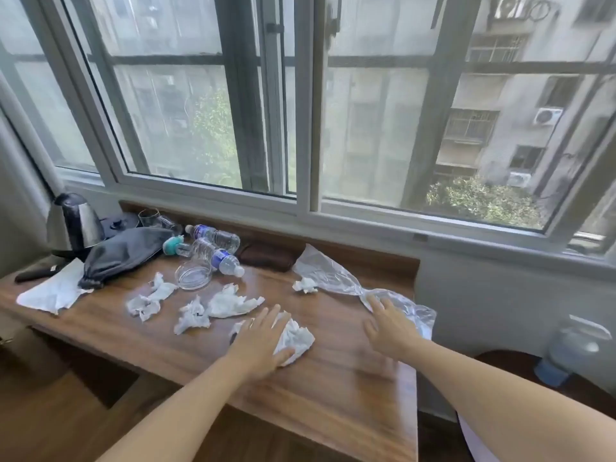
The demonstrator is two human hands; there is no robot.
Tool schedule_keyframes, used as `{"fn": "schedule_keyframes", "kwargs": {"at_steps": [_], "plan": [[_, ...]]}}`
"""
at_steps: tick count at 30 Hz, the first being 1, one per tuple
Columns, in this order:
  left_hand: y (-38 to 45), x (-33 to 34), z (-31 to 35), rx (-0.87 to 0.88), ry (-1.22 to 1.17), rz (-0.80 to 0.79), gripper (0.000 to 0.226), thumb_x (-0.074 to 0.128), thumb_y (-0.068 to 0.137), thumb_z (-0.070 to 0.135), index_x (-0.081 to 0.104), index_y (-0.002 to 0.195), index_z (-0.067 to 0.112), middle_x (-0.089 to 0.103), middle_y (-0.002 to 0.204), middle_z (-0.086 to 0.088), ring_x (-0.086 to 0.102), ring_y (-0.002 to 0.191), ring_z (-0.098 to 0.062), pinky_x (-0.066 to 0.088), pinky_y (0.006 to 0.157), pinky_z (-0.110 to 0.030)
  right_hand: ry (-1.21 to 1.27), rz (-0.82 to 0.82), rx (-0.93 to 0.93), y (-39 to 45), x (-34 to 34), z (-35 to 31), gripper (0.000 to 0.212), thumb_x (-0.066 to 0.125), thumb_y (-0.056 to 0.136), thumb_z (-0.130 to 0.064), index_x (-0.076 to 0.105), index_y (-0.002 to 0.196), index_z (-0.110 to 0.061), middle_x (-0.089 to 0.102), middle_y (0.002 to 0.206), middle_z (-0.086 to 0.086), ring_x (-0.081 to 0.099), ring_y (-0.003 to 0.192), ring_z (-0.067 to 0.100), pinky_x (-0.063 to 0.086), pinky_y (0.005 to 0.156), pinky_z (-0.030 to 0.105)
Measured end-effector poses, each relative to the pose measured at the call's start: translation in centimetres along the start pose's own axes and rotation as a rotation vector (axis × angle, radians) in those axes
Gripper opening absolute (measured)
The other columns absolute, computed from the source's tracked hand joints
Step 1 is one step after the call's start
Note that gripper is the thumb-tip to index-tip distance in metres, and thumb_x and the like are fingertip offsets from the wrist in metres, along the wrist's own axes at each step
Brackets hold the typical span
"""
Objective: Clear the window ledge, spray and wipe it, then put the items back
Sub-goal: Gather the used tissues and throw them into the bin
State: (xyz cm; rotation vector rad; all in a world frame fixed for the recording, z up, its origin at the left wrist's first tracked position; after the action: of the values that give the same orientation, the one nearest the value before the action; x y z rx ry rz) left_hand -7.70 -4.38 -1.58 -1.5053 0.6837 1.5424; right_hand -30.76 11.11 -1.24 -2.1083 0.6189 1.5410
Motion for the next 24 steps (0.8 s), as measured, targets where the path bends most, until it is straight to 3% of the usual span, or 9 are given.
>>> {"fn": "schedule_keyframes", "kwargs": {"at_steps": [2, 4, 10, 13, 19, 24], "plan": [[2.4, -0.2, -0.7, 0.001, 0.015, -0.002, 0.085, 0.024, 0.096, 0.071, 0.002, 0.165, 0.026, -0.007, 0.173, -0.001, -0.003, 0.16, -0.024, 0.009, 0.126, -0.044, 0.07, 0.068, 0.106, 2.3, -0.6, 1.5, 0.057, 0.044, 0.102, -0.039, 0.029, 0.155, -0.025, 0.038, 0.152, 0.012, 0.047, 0.131, 0.042, 0.047, 0.099, 0.052], [5.0, -0.7, -1.5, -0.012, 0.017, -0.012, 0.083, 0.029, 0.099, 0.068, 0.003, 0.165, 0.025, -0.007, 0.173, -0.002, -0.002, 0.16, -0.025, 0.01, 0.126, -0.046, 0.075, 0.049, 0.231, 4.8, -0.3, 3.1, 0.056, 0.042, 0.103, -0.037, 0.03, 0.156, -0.021, 0.037, 0.148, 0.015, 0.044, 0.131, 0.046, 0.044, 0.103, 0.055], [12.9, -0.8, -1.3, 0.018, 0.01, -0.037, 0.08, 0.035, 0.103, 0.065, 0.002, 0.165, 0.026, -0.009, 0.173, -0.002, -0.001, 0.159, -0.026, 0.015, 0.126, -0.049, 0.128, -0.106, 0.396, 10.0, 2.7, 5.1, 0.059, 0.026, 0.099, -0.044, 0.012, 0.156, -0.043, 0.013, 0.161, 0.02, 0.033, 0.132, 0.056, 0.038, 0.103, 0.065], [16.1, -0.1, -0.4, 0.039, 0.012, -0.073, 0.08, 0.033, 0.101, 0.068, 0.002, 0.164, 0.031, -0.009, 0.173, -0.004, 0.0, 0.159, -0.029, 0.016, 0.126, -0.053, 0.177, -0.13, 0.392, 11.4, 4.2, 4.4, 0.069, 0.019, 0.091, -0.052, 0.008, 0.158, -0.043, 0.017, 0.159, 0.025, 0.04, 0.13, 0.056, 0.038, 0.106, 0.063], [20.3, 1.8, 1.2, 0.043, -0.057, -0.164, 0.08, 0.033, 0.099, 0.071, -0.006, 0.163, 0.041, -0.013, 0.172, -0.007, -0.009, 0.159, -0.028, 0.007, 0.126, -0.057, 0.166, -0.12, 0.31, 12.0, 5.3, 1.7, 0.067, 0.028, 0.103, -0.049, 0.003, 0.162, -0.034, 0.018, 0.164, 0.019, 0.029, 0.142, 0.051, 0.032, 0.113, 0.061], [20.9, 2.9, 2.5, 0.205, -0.03, -0.176, 0.068, 0.035, 0.103, 0.065, 0.02, 0.162, 0.034, 0.005, 0.173, -0.006, 0.002, 0.16, -0.024, 0.01, 0.127, -0.052, 0.381, -0.087, 0.164, 11.7, 5.5, 0.0, 0.071, 0.039, 0.106, -0.04, 0.005, 0.166, -0.025, 0.009, 0.173, 0.014, 0.008, 0.16, 0.031, 0.023, 0.125, 0.048]]}}
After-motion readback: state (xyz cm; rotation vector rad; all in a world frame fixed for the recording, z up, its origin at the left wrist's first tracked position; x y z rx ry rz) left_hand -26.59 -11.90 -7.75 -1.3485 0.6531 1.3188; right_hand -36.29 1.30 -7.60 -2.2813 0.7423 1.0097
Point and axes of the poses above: each hand's wrist, its own y-axis towards the middle knuckle, its own x-axis out of the palm, z = x × y, the point moved 9 cm from there along y, towards the middle knuckle
